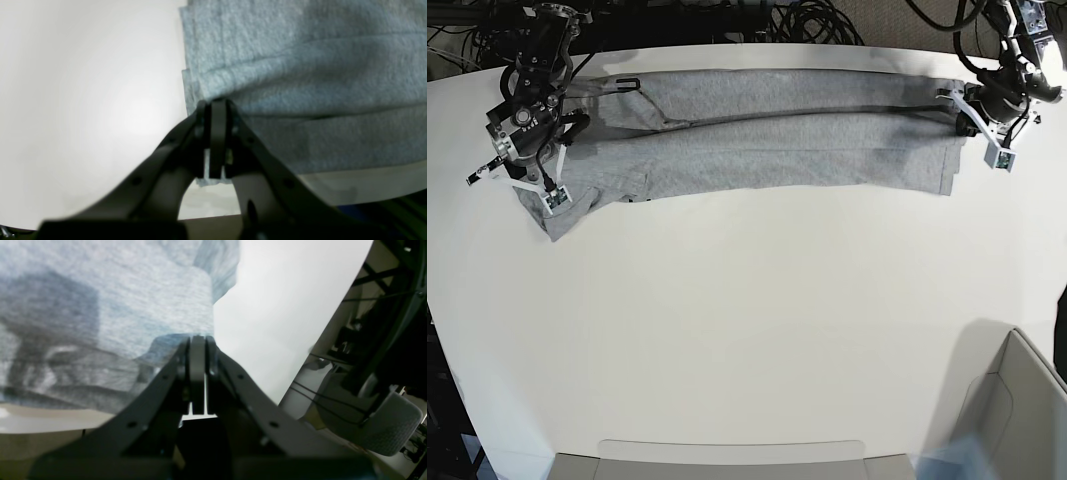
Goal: Fold the T-shirt properly
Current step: 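Lower the hem onto the folded shirt and adjust both grippers at the edge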
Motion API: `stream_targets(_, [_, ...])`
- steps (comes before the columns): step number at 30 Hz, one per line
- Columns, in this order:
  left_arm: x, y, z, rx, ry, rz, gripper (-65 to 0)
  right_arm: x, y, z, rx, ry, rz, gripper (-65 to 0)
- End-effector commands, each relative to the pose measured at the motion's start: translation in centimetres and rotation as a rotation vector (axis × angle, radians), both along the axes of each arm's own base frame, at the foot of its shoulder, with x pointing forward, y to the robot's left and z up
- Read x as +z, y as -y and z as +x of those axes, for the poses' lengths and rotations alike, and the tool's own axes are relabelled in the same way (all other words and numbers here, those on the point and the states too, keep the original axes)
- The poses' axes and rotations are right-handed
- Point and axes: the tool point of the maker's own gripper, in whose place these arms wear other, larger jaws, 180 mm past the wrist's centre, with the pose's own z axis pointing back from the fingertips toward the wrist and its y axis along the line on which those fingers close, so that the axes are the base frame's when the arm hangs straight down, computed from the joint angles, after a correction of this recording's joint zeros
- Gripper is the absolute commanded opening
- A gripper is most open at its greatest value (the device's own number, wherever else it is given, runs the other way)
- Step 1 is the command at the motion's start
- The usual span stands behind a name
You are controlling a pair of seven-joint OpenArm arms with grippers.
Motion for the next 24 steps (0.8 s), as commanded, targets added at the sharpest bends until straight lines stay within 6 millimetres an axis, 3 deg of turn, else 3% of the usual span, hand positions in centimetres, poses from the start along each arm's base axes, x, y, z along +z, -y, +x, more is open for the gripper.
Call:
stream_targets(1, [0.3,-0.2,0.0,-0.007,0.006,0.011,-65.0,0.6,0.3,0.2,-0.001,0.011,-0.022,-65.0])
stream_targets(9, [0.0,-0.1,-0.3,-0.001,-0.006,0.013,-65.0,-0.1,0.2,-0.6,0.001,-0.018,-0.016,-65.0])
stream_targets(18, [-2.2,-1.5,-2.6,0.031,-0.106,0.125,-65.0,-1.6,0.9,-1.6,-0.026,-0.058,0.002,-65.0])
stream_targets(24, [-2.1,-1.4,-2.1,0.032,-0.076,0.124,-65.0,-1.4,1.3,-1.7,-0.049,-0.051,0.003,-65.0])
